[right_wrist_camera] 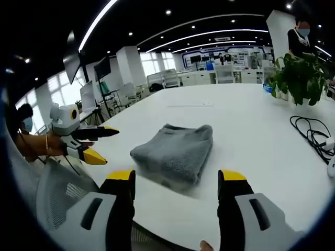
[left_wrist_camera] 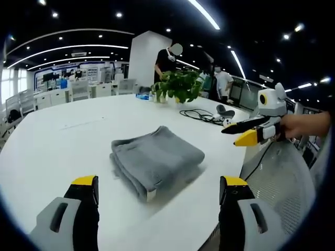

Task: Fold the towel on the table until its edges align and the towel forms a compact rectangular stack.

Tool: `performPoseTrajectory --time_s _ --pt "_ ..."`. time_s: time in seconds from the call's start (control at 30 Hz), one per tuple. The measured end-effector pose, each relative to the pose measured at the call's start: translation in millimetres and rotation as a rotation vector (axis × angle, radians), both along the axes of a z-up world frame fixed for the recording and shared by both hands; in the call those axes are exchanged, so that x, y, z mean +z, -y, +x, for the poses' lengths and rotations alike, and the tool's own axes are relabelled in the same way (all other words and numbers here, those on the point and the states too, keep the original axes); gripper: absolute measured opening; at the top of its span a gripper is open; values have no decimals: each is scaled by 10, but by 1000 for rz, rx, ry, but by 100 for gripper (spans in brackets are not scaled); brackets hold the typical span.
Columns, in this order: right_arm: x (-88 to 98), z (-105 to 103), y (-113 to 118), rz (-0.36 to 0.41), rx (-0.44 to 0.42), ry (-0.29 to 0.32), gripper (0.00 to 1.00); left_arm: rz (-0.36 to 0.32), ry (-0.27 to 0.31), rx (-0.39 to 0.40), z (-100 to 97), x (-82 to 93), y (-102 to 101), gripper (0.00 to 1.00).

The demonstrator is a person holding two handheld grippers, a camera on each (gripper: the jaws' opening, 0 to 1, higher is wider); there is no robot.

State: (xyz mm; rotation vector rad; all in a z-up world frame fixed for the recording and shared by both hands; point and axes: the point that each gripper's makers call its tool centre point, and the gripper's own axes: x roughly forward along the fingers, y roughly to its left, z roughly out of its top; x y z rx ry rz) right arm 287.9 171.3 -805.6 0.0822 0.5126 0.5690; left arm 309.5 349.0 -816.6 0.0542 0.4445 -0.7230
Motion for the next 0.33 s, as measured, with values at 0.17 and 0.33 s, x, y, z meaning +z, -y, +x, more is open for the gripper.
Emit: performPoseTrajectory --time_s 0.17,0.33 --pt "115 23 -15 94 -31 4 64 1 -17 5 -23 -34 6 98" --pt "169 35 2 115 -43 10 64 9 -36 10 -16 -93 -3 98"
